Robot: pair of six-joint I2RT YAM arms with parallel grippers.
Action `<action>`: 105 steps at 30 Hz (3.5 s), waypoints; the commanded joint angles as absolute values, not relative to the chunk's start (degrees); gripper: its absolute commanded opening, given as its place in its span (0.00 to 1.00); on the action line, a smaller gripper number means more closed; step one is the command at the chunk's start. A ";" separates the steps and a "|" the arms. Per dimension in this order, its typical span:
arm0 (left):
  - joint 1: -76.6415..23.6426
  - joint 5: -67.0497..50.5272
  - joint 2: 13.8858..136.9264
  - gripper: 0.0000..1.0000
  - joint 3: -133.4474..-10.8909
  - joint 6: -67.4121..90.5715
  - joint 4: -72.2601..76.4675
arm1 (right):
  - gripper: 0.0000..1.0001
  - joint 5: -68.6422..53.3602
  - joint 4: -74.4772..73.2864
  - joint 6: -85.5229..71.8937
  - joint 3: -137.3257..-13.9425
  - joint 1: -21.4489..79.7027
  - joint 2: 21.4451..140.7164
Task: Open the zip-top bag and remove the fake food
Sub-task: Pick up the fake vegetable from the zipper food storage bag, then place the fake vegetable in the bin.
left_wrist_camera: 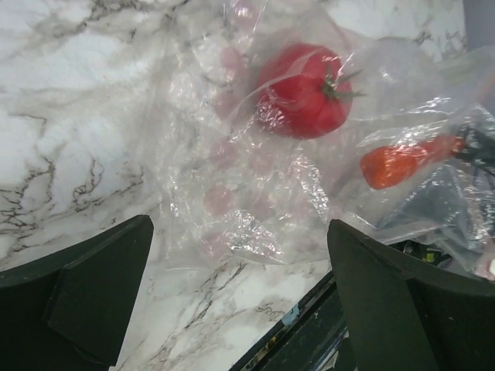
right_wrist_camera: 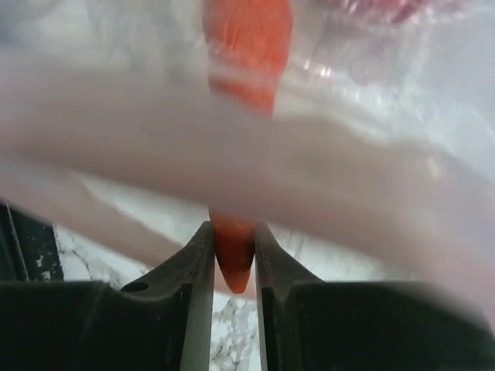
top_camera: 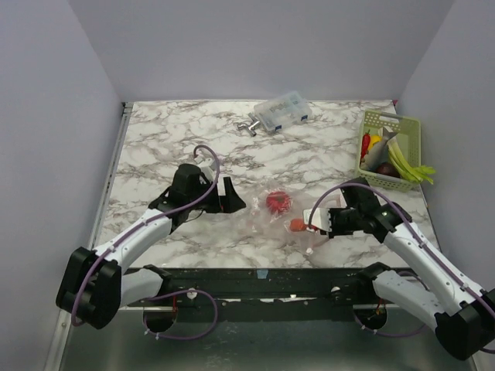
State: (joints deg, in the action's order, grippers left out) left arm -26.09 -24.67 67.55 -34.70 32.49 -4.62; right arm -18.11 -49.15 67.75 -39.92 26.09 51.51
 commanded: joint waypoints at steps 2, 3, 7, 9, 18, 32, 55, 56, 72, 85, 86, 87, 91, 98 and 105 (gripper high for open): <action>-20.91 -29.67 62.89 0.99 -33.18 31.98 -0.96 | 0.17 -16.63 -59.30 66.46 -45.19 23.52 48.42; -19.70 -30.51 62.49 0.98 -32.87 32.31 -0.89 | 0.17 -17.13 -60.27 66.37 -45.86 22.74 47.85; -17.85 -31.51 60.97 0.98 -31.79 32.61 -1.51 | 0.17 -17.60 -62.21 65.30 -47.80 20.04 46.12; -17.81 -32.02 60.71 0.98 -31.59 32.69 -2.06 | 0.17 -17.23 -62.74 65.26 -47.86 19.03 45.46; -17.60 -31.93 58.80 0.98 -30.92 32.40 -3.89 | 0.17 -9.75 -65.58 63.51 -44.33 15.66 41.95; -11.42 -33.28 55.75 0.99 -35.84 26.90 -14.25 | 0.16 -14.48 -79.36 60.11 -51.53 6.15 38.21; -8.71 -36.94 55.31 0.99 -38.00 23.24 -18.54 | 0.14 -0.70 -68.05 54.20 -60.24 -4.73 43.27; -8.70 -36.25 54.36 0.99 -38.41 22.51 -19.47 | 0.14 -0.26 -65.40 52.90 -60.51 -4.70 44.12; -8.56 -27.98 45.77 0.99 -39.73 14.97 -24.61 | 0.08 -1.92 -28.30 29.42 -59.74 -14.26 66.50; -8.53 -27.60 43.60 0.98 -40.05 14.35 -24.70 | 0.13 -8.30 -18.73 16.33 -71.55 -22.61 92.72; -8.53 -27.62 43.42 0.99 -40.03 14.33 -24.69 | 0.15 -8.27 -18.65 15.45 -72.10 -22.62 94.30; -8.57 -27.60 43.40 0.98 -40.00 14.33 -24.67 | 0.15 -8.34 -18.68 14.89 -72.53 -22.59 95.56; -8.53 -27.86 43.05 0.99 -40.01 14.24 -24.58 | 0.15 -7.99 -18.63 13.84 -73.86 -23.25 99.32; -8.53 -28.38 42.98 0.98 -39.91 14.24 -24.26 | 0.21 -11.89 -18.73 10.95 -74.82 -26.92 100.87; -8.53 -28.43 43.24 0.99 -39.90 14.15 -24.26 | 0.29 -17.94 -20.70 12.34 -76.57 -26.91 103.69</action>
